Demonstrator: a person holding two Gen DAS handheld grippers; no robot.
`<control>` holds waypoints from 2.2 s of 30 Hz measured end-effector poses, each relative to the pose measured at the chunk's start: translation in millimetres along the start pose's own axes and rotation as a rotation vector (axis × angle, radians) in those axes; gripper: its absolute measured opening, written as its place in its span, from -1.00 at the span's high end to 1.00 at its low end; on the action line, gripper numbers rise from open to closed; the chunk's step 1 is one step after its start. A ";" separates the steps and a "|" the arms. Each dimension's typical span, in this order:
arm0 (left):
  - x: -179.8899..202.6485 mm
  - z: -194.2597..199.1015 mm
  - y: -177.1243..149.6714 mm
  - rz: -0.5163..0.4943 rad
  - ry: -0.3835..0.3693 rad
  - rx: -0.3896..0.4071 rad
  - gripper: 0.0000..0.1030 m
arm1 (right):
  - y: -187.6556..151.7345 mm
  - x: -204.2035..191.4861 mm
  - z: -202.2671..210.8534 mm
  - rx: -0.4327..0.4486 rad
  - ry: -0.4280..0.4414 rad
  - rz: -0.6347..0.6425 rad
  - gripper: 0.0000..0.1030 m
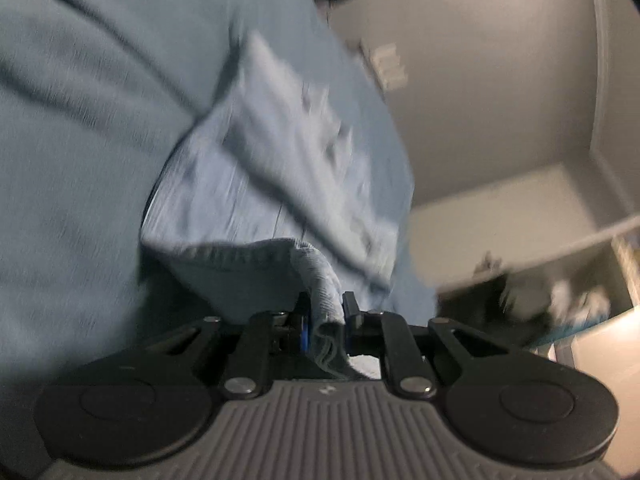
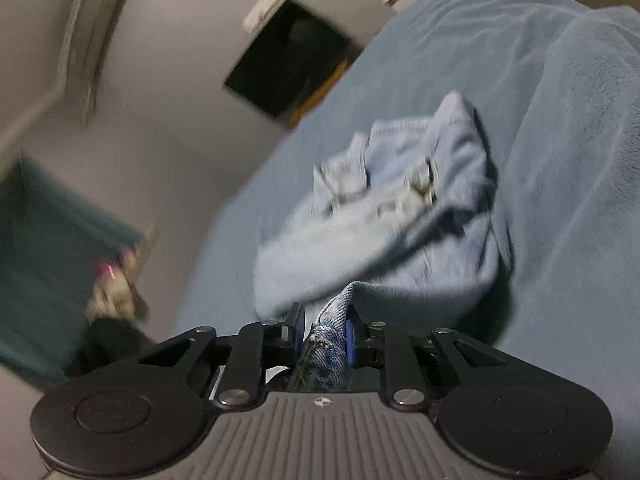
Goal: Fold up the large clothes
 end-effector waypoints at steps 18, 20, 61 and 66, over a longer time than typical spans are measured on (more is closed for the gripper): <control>48.4 -99.0 151.8 -0.072 0.079 0.157 0.81 | 127.7 1.5 -113.1 0.202 -0.049 -0.102 0.57; 48.4 -117.1 172.5 -0.079 0.115 0.166 0.81 | 145.8 3.9 -136.1 0.224 -0.080 -0.112 0.57; -4.8 -238.9 109.8 -0.810 0.730 0.127 -0.62 | 67.2 41.4 -327.8 0.289 -0.647 0.703 -0.25; 2.3 -220.9 94.5 -0.805 0.736 0.132 -0.62 | 67.9 41.0 -321.4 0.326 -0.604 0.553 -0.25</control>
Point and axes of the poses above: each gripper's, at about its wrist camera, not at the fingertips, and z roughly against the way its jaws point, x to its right, y to its top, the point moved 2 cm from there along -z, roughly the way its jaws point, and after that the axes turned 4 degrees about -y, right-handed, at the moved point
